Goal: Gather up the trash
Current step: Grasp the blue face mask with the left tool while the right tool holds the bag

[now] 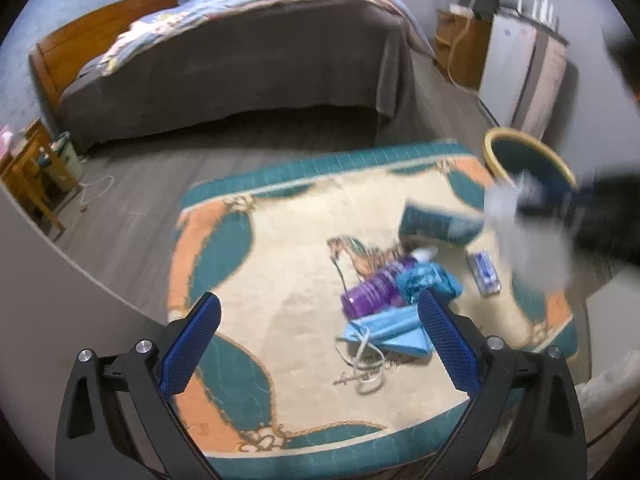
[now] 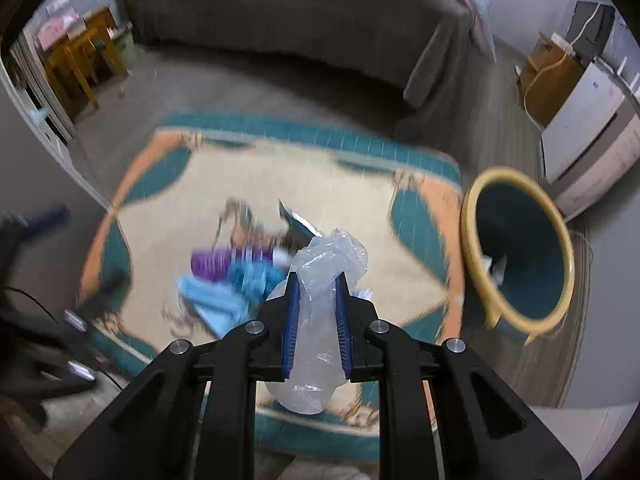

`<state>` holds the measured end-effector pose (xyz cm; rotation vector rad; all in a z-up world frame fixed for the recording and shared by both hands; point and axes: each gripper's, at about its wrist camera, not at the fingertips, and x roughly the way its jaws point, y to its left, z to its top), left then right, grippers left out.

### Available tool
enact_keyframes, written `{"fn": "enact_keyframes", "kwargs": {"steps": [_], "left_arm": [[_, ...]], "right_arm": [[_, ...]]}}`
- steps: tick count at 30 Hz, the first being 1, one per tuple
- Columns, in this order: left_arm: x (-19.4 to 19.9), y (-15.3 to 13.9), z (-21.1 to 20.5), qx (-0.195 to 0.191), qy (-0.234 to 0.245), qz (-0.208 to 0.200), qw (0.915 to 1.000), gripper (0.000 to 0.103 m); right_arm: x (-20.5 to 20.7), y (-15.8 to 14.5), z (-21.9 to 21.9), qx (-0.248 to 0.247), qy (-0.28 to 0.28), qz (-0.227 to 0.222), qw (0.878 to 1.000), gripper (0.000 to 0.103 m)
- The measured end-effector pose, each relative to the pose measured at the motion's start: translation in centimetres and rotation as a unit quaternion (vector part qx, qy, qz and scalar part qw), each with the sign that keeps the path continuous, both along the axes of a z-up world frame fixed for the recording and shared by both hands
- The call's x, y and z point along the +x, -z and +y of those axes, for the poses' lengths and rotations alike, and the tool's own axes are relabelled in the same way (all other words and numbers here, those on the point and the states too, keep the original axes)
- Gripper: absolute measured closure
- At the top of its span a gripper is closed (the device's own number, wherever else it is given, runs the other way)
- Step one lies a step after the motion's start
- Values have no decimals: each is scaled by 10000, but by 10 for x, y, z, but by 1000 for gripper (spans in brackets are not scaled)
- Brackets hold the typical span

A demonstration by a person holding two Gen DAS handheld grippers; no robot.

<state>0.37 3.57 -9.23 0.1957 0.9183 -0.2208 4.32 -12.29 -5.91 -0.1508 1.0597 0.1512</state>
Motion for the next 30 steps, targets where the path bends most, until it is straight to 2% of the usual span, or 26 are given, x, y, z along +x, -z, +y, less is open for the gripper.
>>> {"fn": "enact_keyframes", "kwargs": {"steps": [2, 6, 9, 13, 18, 21, 22, 23, 25, 27, 30], "left_arm": [[-1, 13, -9, 83, 128, 113, 9998, 5], [-4, 38, -26, 231, 435, 309, 9983, 5], [-2, 54, -39, 289, 582, 459, 9968, 5], [3, 77, -52, 219, 614, 710, 9953, 5], [7, 96, -60, 319, 562, 876, 9941, 8], [11, 100, -58, 220, 553, 1015, 9931, 27], [11, 100, -57, 192, 563, 1024, 9930, 30], [10, 98, -58, 195, 579, 984, 9933, 32], [9, 93, -58, 212, 605, 874, 9941, 46], [9, 86, -58, 184, 579, 750, 9953, 49], [9, 75, -54, 117, 526, 574, 9969, 62]], "right_arm": [[4, -1, -5, -133, -9, -210, 9997, 86], [15, 15, -11, 41, 56, 24, 10000, 86], [18, 18, -13, -67, 6, 35, 10000, 86], [23, 24, -21, 142, 86, 196, 9997, 86], [25, 26, -22, 169, 29, 268, 9995, 86], [27, 27, -25, 197, 30, 299, 9994, 86], [27, 28, -25, 195, 32, 316, 9993, 86], [28, 29, -26, 193, 33, 331, 9993, 86], [28, 30, -27, 198, 35, 352, 9992, 86], [27, 29, -27, 211, 35, 351, 9992, 86], [26, 28, -26, 198, 17, 331, 9993, 86]]}}
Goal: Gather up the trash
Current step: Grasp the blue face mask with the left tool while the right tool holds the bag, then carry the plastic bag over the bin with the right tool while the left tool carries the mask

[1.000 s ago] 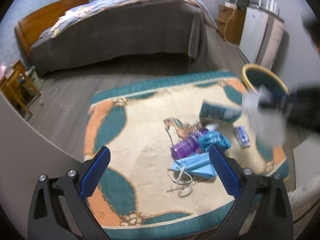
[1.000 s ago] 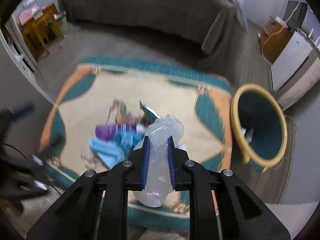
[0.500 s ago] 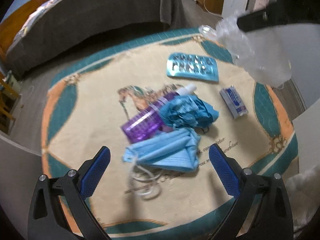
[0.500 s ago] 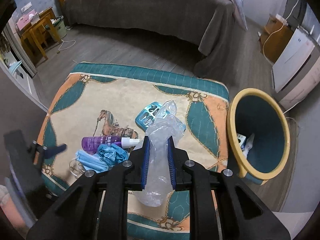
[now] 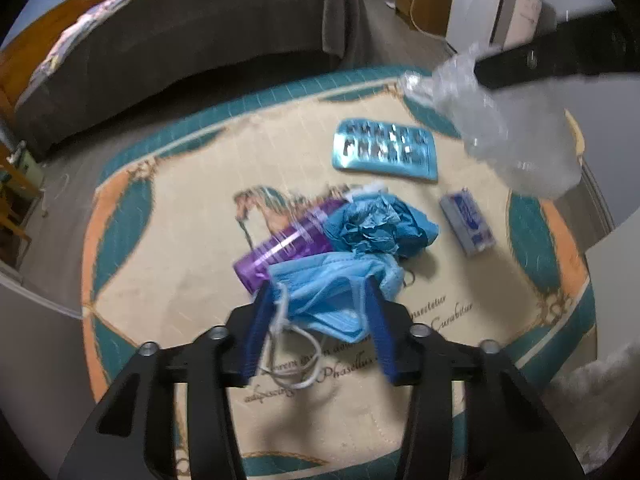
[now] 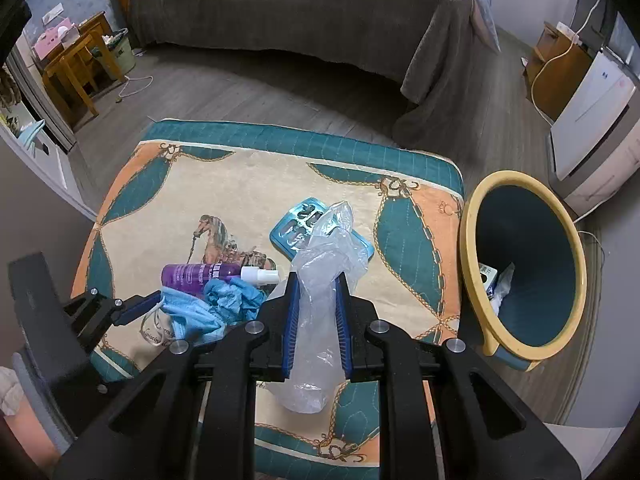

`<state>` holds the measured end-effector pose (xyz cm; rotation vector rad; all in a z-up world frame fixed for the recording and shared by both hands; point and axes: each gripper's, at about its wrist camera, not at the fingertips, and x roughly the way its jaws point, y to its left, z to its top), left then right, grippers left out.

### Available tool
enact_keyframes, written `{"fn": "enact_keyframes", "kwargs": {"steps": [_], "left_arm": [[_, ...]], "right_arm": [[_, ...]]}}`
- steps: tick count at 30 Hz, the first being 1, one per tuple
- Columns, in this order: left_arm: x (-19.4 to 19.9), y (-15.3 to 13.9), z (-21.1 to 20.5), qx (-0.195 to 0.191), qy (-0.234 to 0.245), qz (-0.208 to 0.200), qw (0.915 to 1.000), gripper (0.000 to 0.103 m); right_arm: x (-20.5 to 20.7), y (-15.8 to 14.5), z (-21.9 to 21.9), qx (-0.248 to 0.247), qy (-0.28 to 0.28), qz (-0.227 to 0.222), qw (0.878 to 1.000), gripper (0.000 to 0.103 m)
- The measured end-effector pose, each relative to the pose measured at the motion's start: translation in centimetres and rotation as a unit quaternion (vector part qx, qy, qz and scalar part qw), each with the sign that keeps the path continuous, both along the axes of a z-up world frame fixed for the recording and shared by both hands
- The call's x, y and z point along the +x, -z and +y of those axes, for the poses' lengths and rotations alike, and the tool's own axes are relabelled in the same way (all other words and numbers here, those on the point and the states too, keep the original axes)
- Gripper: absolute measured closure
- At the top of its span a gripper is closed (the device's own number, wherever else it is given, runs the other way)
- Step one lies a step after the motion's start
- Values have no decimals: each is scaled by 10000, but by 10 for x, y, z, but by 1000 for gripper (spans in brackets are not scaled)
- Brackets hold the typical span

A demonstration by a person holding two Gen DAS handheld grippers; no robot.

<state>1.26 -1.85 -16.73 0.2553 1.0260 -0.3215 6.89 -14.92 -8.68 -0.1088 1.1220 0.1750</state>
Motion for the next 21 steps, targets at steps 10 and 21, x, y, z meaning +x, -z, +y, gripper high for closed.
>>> {"fn": "enact_keyframes", "kwargs": {"steps": [10, 21], "left_arm": [[3, -38, 15, -334, -107, -420, 9985, 89], [2, -110, 12, -245, 152, -1383, 9900, 89]], "right_arm": [[0, 1, -2, -42, 69, 11, 10000, 86], [-1, -22, -11, 55, 139, -354, 9993, 86]]}}
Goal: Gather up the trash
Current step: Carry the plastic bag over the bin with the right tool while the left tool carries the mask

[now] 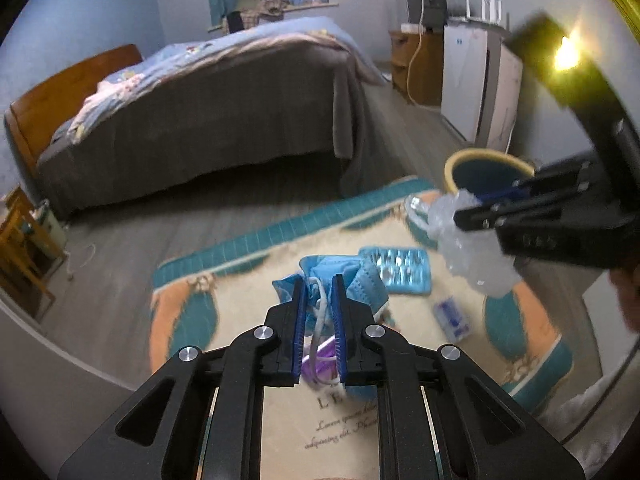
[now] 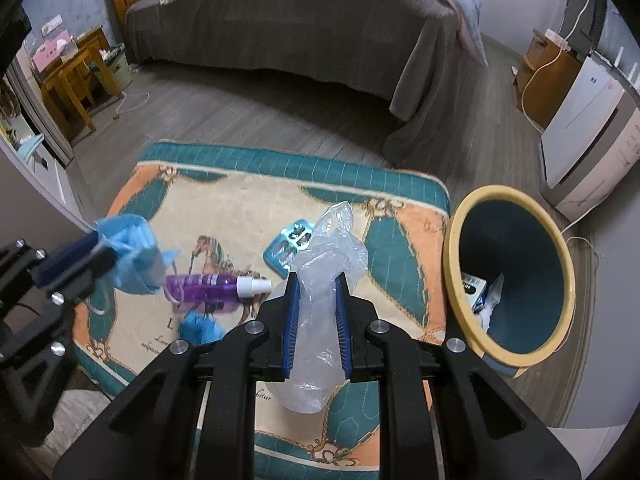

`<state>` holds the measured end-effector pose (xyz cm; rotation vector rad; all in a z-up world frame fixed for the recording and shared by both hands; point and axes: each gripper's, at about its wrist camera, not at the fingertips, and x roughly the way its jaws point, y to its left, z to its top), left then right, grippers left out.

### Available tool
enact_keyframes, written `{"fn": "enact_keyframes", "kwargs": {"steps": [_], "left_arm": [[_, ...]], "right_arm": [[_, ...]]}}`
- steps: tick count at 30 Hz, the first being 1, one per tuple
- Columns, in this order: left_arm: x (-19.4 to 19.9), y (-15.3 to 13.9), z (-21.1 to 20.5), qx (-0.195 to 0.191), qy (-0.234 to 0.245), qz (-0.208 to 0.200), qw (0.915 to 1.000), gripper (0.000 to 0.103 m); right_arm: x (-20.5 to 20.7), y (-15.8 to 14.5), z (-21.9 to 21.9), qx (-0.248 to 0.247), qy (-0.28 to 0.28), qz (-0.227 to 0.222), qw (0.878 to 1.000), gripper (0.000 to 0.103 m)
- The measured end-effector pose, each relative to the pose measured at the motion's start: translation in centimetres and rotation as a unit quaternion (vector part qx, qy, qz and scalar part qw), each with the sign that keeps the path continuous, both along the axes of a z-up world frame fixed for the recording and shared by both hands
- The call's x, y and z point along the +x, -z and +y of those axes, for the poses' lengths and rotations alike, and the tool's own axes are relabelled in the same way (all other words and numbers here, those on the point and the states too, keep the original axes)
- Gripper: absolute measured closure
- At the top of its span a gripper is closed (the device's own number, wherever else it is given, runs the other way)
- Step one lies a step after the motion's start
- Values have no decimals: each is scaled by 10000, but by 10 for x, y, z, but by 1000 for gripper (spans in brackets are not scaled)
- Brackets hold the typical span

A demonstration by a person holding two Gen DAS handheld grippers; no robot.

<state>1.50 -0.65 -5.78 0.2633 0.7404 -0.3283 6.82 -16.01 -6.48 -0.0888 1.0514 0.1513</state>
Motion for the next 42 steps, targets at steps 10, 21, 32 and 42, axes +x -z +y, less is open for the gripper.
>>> {"fn": "enact_keyframes", "kwargs": {"steps": [10, 21, 32, 42], "left_arm": [[9, -30, 6, -197, -182, -183, 9995, 89], [15, -39, -4, -301, -201, -242, 9991, 89], [16, -34, -44, -166, 123, -204, 9996, 89], [16, -25, -87, -61, 419, -117, 9990, 89]], "right_arm": [[-3, -26, -15, 168, 57, -353, 9992, 86], [-6, -38, -37, 268, 150, -549, 9980, 86], [-7, -40, -93, 407, 604, -593, 9956, 86], [-6, -31, -157, 598, 1184, -476, 9900, 86]]}}
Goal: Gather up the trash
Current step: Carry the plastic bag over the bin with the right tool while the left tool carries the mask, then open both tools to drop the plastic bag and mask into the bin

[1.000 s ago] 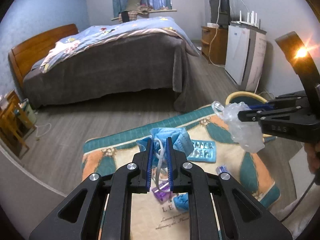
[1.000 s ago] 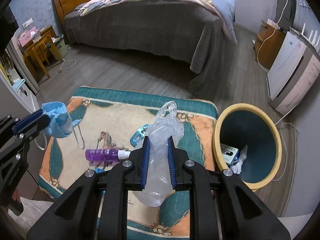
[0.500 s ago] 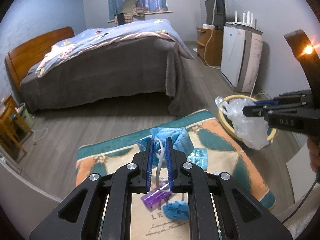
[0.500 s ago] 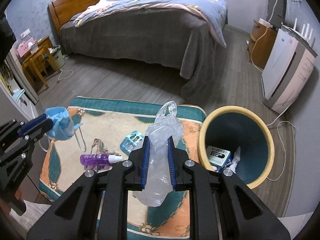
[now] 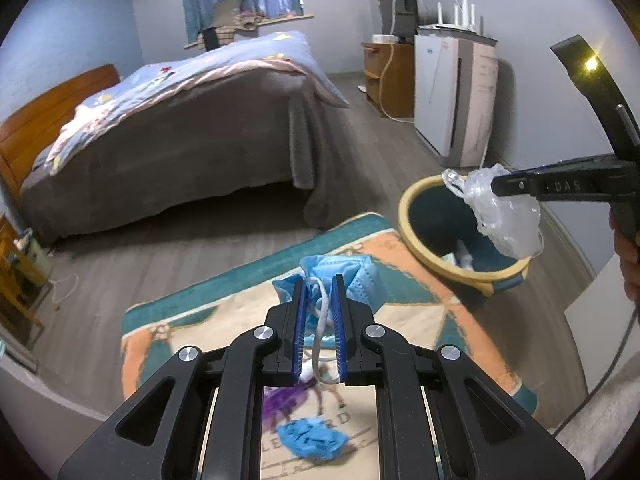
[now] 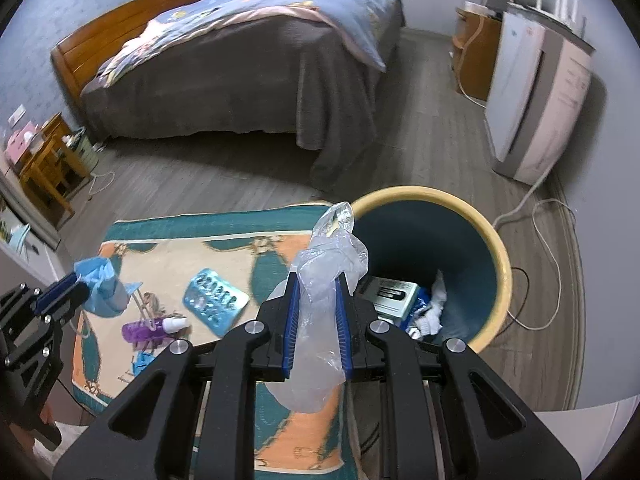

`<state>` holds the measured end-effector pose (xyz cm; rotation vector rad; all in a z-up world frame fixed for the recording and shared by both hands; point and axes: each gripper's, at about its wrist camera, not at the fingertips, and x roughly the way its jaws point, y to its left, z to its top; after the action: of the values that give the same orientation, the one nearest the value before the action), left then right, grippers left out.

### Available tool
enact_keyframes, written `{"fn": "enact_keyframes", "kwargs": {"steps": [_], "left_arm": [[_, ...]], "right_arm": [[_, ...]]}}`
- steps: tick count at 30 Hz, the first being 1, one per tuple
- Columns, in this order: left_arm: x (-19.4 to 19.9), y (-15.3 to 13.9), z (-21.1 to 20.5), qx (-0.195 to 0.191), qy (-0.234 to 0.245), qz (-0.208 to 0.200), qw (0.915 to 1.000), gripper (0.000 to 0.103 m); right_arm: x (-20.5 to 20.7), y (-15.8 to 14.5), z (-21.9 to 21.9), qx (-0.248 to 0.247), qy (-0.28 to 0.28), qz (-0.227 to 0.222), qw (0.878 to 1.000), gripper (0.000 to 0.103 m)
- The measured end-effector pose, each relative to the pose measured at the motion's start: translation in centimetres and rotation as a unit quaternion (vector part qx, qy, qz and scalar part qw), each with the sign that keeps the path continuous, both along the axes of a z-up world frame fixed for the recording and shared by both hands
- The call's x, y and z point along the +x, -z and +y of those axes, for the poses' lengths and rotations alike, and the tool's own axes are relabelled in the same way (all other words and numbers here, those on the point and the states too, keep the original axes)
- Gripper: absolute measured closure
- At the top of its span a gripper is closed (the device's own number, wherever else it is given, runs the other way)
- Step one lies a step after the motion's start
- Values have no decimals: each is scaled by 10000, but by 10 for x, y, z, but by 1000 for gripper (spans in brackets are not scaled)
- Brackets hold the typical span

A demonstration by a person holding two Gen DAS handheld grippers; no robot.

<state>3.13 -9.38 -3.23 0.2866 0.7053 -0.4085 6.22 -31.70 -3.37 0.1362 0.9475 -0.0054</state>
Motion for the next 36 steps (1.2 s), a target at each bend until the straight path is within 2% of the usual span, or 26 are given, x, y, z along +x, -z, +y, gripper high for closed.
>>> {"fn": "enact_keyframes", "kwargs": {"steps": [8, 13, 19, 24, 31, 36], "left_arm": [[-5, 7, -36, 74, 305, 64, 9995, 89], [-1, 14, -55, 34, 427, 294, 9986, 89], [5, 20, -87, 227, 730, 291, 9967, 89], [27, 35, -113, 37, 888, 743, 9933, 89], [55, 48, -155, -95, 1147, 926, 9890, 89], [73, 59, -180, -136, 1236, 908, 9881, 89]], "right_arm": [[4, 18, -42, 100, 417, 220, 9988, 86], [10, 28, -60, 123, 569, 367, 9976, 86], [14, 49, -89, 233, 883, 623, 9939, 86], [17, 66, -109, 265, 1120, 825, 9899, 86], [27, 80, -113, 168, 1161, 1007, 9880, 86], [34, 80, -106, 60, 1032, 916, 9904, 86]]}}
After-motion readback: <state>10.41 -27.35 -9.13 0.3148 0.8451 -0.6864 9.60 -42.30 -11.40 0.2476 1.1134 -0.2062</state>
